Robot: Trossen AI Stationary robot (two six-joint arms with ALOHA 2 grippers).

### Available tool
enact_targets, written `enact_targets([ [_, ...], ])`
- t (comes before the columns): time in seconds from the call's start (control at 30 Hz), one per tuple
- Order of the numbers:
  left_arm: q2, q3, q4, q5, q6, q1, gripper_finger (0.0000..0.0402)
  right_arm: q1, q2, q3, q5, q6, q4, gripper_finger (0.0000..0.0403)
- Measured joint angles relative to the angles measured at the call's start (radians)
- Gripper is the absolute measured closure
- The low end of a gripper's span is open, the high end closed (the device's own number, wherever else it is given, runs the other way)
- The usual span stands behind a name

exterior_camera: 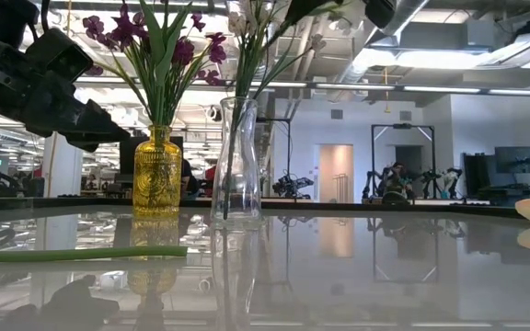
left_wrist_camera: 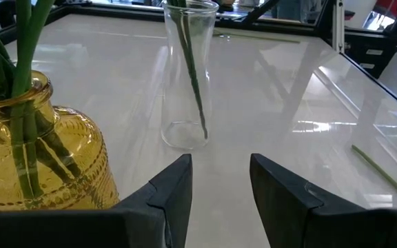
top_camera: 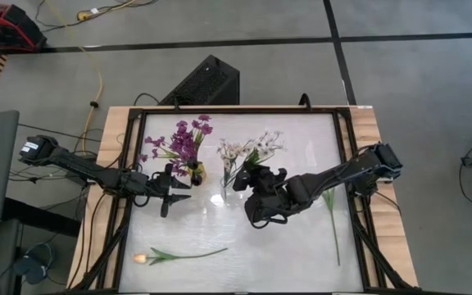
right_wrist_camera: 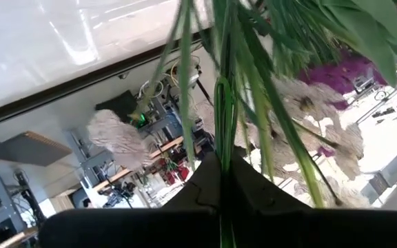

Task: Sort flowers into vase by color
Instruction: Put the white flower into the transparent vase

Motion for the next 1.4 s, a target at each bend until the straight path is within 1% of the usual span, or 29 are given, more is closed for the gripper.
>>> enact_targets([
  [0.2,0.000,0.000,0.000,0.000,-0.001,0.000,0.0268,-0.002,0.000,0.017,0.002,0.008,-0.005,0.0367],
  [0.43,0.000,0.000,0.000,0.000,-0.003,0.000,0.0268,-0.023,0.000,0.018,0.003,0.058,-0.107,0.0367],
  [0.83,0.000,0.000,0.000,-0.001,-0.003,0.000,0.0268,-0.030,0.000,0.018,-0.003,0.045,-0.109,0.0367],
  [0.93,0.000,0.000,0.000,-0.001,0.000,0.000,0.0268,-0.030,0.000,0.018,-0.020,0.039,-0.108,0.0367],
  [1.07,0.000,0.000,0.000,-0.001,0.000,0.000,0.0268,-0.030,0.033,0.018,-0.028,-0.005,-0.107,0.0365],
  [1.2,0.000,0.000,-0.002,0.005,-0.001,0.000,0.0268,-0.032,0.081,0.017,-0.013,-0.007,-0.101,0.0357],
  [1.4,0.000,0.000,-0.006,0.013,0.000,0.000,0.0268,-0.034,0.096,0.017,-0.007,-0.008,-0.101,0.0340],
])
